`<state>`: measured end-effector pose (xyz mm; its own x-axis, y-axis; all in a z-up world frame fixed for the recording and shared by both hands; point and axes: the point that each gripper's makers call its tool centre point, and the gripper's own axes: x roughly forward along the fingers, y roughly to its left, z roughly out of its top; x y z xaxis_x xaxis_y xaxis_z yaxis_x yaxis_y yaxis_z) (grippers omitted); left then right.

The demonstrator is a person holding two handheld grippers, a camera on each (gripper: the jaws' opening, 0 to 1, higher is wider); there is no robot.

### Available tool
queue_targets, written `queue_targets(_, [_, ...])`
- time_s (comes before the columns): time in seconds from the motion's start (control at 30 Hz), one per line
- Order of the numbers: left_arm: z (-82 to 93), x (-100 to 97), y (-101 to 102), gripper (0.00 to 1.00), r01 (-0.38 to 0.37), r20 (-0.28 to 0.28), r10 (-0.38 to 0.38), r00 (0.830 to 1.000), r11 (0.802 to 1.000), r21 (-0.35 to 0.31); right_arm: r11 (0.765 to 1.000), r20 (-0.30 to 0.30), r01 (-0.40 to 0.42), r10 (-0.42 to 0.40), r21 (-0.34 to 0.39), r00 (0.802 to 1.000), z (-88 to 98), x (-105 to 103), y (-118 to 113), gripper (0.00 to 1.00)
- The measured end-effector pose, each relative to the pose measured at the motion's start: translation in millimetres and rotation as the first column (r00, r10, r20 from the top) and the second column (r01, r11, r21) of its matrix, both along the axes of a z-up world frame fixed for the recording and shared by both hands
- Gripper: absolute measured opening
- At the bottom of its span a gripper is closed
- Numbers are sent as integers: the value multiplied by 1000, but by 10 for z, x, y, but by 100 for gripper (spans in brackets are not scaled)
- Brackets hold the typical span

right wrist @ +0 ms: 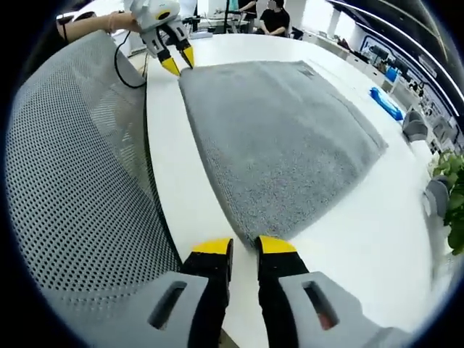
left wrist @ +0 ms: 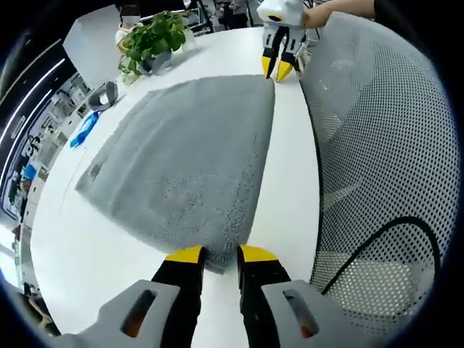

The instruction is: Fold the towel on the table until its edges align and the towel forms a compact rectangular stack.

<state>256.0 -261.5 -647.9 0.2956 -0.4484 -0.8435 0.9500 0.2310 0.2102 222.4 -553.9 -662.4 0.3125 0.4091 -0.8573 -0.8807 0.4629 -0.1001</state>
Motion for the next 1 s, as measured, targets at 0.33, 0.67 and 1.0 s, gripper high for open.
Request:
queue_targets(0.33, [-91,-3,-21,12,-35,-36,35,999,999,10,996,18,77,-77,33,997,15,61,-52,4])
queue_targets(0.67, [-103,8,2,7,-33,-14,34,999,999,28,994,53,105,-107,34,993,19,32,-88,8])
queue_targets(1.0, [-18,56,6,2,-113,-33,111,993,992,-59,993,76,120,-121,20,990,20,108,-100,0])
